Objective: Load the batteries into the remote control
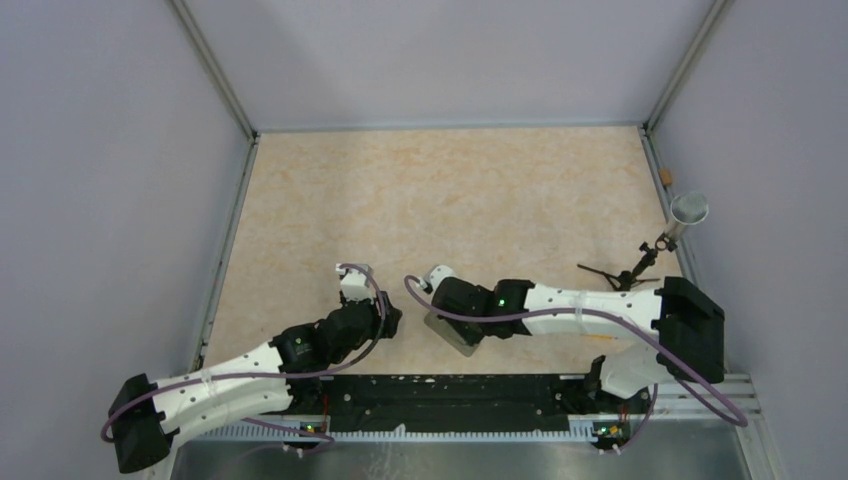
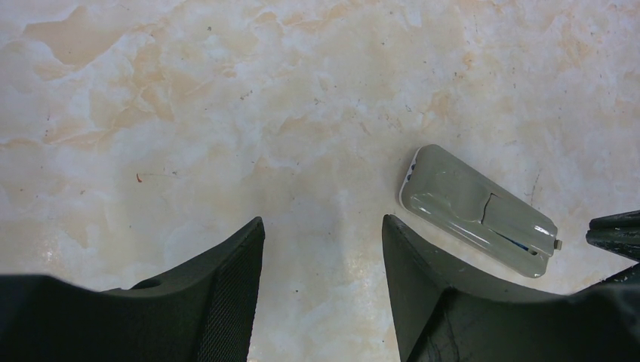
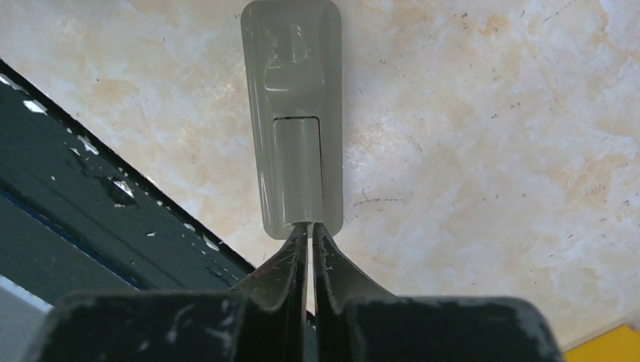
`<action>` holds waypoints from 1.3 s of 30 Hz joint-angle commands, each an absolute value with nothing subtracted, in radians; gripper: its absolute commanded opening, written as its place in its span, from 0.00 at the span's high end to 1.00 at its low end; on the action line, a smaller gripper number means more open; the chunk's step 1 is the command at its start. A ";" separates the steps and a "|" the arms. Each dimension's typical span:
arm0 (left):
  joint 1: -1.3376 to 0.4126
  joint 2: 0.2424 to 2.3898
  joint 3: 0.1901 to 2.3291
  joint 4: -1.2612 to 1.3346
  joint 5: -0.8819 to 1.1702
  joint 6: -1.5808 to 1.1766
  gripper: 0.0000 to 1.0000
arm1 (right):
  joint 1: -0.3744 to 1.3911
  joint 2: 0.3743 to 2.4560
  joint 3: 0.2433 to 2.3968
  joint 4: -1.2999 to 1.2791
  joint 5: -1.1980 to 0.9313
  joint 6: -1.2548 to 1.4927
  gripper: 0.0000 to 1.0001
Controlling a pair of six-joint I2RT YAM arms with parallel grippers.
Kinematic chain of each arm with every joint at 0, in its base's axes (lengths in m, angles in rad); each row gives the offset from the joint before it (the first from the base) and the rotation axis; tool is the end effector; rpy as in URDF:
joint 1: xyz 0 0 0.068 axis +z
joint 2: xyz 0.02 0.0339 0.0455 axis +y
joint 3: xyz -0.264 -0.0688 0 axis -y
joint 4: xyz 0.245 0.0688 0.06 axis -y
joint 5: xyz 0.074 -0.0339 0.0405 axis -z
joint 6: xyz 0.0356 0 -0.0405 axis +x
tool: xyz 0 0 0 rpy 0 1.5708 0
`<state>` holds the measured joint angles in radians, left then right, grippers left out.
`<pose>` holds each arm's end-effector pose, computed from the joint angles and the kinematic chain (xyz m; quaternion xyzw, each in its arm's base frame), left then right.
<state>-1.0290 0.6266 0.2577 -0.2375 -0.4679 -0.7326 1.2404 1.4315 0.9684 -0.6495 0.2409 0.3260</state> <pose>0.0876 -0.1144 0.1756 0.0209 0.8683 -0.2172 0.4455 0.0980 0.2596 0.2218 -0.4023 0.8796 0.0761 0.2423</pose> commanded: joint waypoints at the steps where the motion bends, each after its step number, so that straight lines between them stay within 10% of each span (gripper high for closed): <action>1: -1.026 0.635 0.276 -0.201 -0.466 -0.722 0.40 | 1.229 1.413 0.952 -0.599 0.229 0.357 1.00; 39: -1.026 0.641 0.277 -0.196 -0.463 -0.721 0.40 | 1.204 1.437 0.899 -0.517 0.208 0.359 1.00</action>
<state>-1.0290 0.6395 0.2577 -0.2337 -0.4610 -0.7303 1.2133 1.4921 0.8768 -0.4850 0.1738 0.3450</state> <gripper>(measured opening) 0.599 0.002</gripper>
